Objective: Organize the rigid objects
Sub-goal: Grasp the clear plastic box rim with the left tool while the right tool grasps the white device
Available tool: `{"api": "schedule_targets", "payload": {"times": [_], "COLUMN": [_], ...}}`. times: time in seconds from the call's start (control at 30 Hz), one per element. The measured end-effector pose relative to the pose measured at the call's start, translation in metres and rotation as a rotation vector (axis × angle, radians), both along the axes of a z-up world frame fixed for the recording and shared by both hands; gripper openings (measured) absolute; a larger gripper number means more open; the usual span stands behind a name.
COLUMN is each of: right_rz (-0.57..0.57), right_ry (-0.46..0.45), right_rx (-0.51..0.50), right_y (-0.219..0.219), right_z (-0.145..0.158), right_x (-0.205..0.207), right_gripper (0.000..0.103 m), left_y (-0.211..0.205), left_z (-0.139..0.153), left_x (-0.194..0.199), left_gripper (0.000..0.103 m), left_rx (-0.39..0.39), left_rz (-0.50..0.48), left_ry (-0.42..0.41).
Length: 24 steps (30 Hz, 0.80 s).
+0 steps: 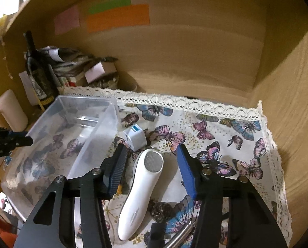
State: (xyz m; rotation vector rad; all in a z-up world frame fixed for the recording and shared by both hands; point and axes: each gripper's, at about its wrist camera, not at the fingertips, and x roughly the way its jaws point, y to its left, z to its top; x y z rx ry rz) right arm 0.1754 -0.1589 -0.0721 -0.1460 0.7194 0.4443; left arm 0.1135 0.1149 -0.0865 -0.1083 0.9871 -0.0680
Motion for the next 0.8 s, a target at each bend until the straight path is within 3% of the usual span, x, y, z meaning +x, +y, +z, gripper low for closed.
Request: {"api": "schedule_targets", "payload": {"times": [0.17, 0.43, 0.6, 0.8], "right_rz": [0.017, 0.019, 0.035, 0.019], "right_ry": [0.078, 0.207, 0.276, 0.278], "right_rx": [-0.032, -0.056, -0.08, -0.072], "right_y": [0.007, 0.007, 0.012, 0.012], "right_z": [-0.013, -0.044, -0.061, -0.07], "right_x": [0.017, 0.017, 0.022, 0.027], "right_gripper": [0.047, 0.046, 0.038, 0.034], "left_y": [-0.004, -0.008, -0.007, -0.007], "left_z": [-0.004, -0.005, -0.005, -0.005], "left_x": [0.007, 0.011, 0.011, 0.01], "left_gripper": [0.014, 0.014, 0.014, 0.014], "left_rx": [-0.013, 0.027, 0.025, 0.018], "left_rz": [-0.03, -0.045, -0.048, -0.043], "left_ry": [0.042, 0.051, 0.049, 0.043]}}
